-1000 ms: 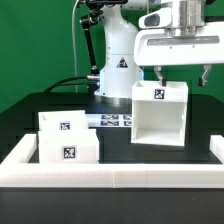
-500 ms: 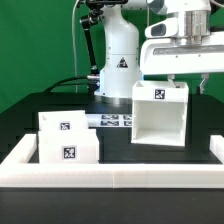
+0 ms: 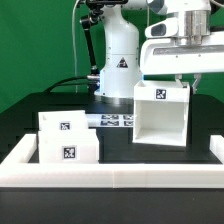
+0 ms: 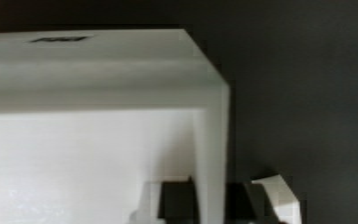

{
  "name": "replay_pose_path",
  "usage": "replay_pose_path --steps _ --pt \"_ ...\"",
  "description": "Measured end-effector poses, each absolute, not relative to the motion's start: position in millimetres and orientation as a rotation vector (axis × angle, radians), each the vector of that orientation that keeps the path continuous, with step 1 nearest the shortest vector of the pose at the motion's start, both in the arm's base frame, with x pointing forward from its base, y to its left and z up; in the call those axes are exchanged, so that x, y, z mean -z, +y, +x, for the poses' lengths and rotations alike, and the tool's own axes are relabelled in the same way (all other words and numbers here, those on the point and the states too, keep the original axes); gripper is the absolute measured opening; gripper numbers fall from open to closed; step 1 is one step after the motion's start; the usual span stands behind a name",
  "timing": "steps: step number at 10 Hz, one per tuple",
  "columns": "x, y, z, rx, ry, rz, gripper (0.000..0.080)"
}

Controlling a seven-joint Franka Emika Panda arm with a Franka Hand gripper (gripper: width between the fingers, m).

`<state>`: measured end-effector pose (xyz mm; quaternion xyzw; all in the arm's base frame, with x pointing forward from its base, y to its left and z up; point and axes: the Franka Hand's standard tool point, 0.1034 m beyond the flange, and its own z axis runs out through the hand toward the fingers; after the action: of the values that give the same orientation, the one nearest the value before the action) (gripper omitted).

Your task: Assemble drawer

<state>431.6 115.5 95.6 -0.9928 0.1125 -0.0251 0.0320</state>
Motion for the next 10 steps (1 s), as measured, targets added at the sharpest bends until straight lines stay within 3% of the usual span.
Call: replay_pose_path --steps 4,10 --pt "-95.4 114.8 434.1 0.079 0.325 -3.059 0.0036" --pt "-96.6 99.2 520.2 0.217 0.075 -3.051 0.0038"
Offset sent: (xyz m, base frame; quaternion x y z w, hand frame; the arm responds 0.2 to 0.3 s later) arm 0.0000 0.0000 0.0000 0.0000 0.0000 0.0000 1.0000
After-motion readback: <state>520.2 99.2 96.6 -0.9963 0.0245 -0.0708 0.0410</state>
